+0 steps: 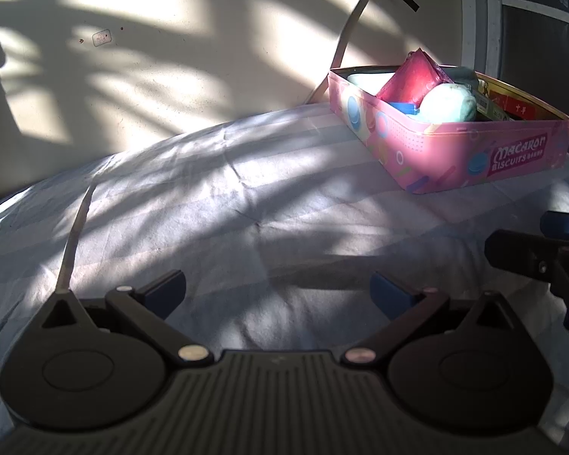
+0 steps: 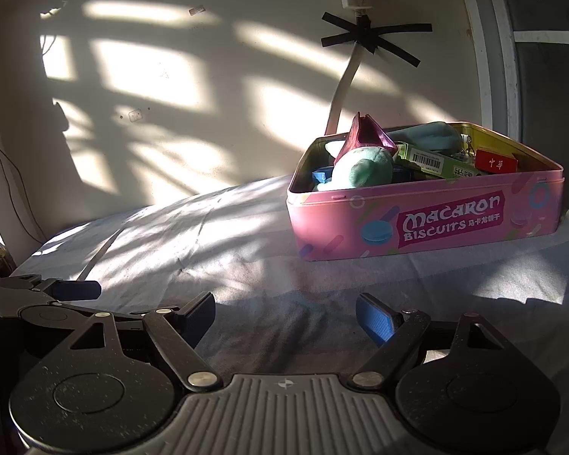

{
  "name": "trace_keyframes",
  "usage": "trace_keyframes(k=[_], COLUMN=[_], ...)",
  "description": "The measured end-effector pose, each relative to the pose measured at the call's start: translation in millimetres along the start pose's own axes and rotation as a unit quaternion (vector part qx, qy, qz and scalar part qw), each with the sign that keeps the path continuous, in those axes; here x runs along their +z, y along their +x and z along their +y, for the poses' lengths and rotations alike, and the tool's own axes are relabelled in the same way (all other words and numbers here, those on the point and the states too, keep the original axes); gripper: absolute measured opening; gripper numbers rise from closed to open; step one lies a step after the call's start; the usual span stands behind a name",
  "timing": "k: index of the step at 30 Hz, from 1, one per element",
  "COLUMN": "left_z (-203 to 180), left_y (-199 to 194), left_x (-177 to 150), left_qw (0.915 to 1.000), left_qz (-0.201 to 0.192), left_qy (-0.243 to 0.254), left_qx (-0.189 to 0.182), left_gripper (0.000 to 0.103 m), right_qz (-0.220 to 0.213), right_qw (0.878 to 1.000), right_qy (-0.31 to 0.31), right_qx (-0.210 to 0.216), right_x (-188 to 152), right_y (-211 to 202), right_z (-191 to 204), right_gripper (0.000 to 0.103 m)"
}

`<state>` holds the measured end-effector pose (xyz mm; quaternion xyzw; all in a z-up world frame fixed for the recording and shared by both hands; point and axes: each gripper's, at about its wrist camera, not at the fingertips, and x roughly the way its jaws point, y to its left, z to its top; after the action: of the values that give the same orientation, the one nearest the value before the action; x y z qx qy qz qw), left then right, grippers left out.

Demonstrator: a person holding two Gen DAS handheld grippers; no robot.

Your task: Organize objects

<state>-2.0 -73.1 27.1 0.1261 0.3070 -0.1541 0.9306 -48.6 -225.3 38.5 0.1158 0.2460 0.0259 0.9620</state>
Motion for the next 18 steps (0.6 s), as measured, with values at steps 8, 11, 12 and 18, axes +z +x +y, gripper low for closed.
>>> trace_keyframes(k=[8, 11, 12, 18], left_z=[-1.2, -1.2, -0.9, 6.3], left_y=[2.3, 3.1, 3.5, 3.5], left_x=[-0.4, -0.3, -0.3, 1.8], left_qw=[1.0000, 1.0000, 0.9999, 0.9999], left_qz=[0.006, 0.008, 0.009, 0.006], left_qy=[-0.001, -0.003, -0.004, -0.015], left_qx=[-0.002, -0.004, -0.005, -0.007], left_gripper=[0.103, 0.103, 0.103, 0.103], right_qz=[0.003, 0.004, 0.004, 0.004], right_qw=[1.000, 1.000, 1.000, 1.000], right_qy=[0.002, 0.002, 0.003, -0.010], right_qx=[-0.001, 0.000, 0.000, 0.001], right_x=[-1.1, -1.0, -1.3, 2.0], right_y=[0.8, 0.7, 1.2, 4.1], right_z=[-0.8, -1.4, -2.2, 1.4], right_gripper=[0.078, 0.078, 0.078, 0.078])
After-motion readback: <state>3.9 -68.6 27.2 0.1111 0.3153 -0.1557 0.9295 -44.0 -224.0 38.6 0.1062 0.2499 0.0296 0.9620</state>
